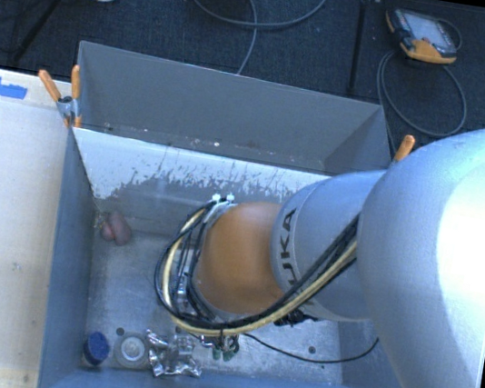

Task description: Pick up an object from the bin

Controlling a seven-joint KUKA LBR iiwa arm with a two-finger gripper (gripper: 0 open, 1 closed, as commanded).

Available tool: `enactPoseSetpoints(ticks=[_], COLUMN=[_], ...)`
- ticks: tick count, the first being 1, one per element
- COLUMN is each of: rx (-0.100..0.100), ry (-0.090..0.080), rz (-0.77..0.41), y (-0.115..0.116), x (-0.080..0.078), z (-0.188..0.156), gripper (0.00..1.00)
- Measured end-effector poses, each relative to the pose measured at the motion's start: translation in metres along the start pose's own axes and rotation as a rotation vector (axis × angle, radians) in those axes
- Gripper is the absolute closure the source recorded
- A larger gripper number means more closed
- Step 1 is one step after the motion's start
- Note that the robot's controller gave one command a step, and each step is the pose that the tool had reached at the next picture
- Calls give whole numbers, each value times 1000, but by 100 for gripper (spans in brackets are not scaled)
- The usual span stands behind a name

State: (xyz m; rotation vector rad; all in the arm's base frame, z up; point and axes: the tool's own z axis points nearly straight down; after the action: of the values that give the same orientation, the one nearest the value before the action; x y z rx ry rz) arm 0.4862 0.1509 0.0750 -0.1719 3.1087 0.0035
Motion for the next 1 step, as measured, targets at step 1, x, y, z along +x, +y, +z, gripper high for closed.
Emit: enactPoseSetpoints(ticks=[1], rx=[0], ry=[30], rz=[-3], y=[2], x=[7], z=[1], gripper=[100])
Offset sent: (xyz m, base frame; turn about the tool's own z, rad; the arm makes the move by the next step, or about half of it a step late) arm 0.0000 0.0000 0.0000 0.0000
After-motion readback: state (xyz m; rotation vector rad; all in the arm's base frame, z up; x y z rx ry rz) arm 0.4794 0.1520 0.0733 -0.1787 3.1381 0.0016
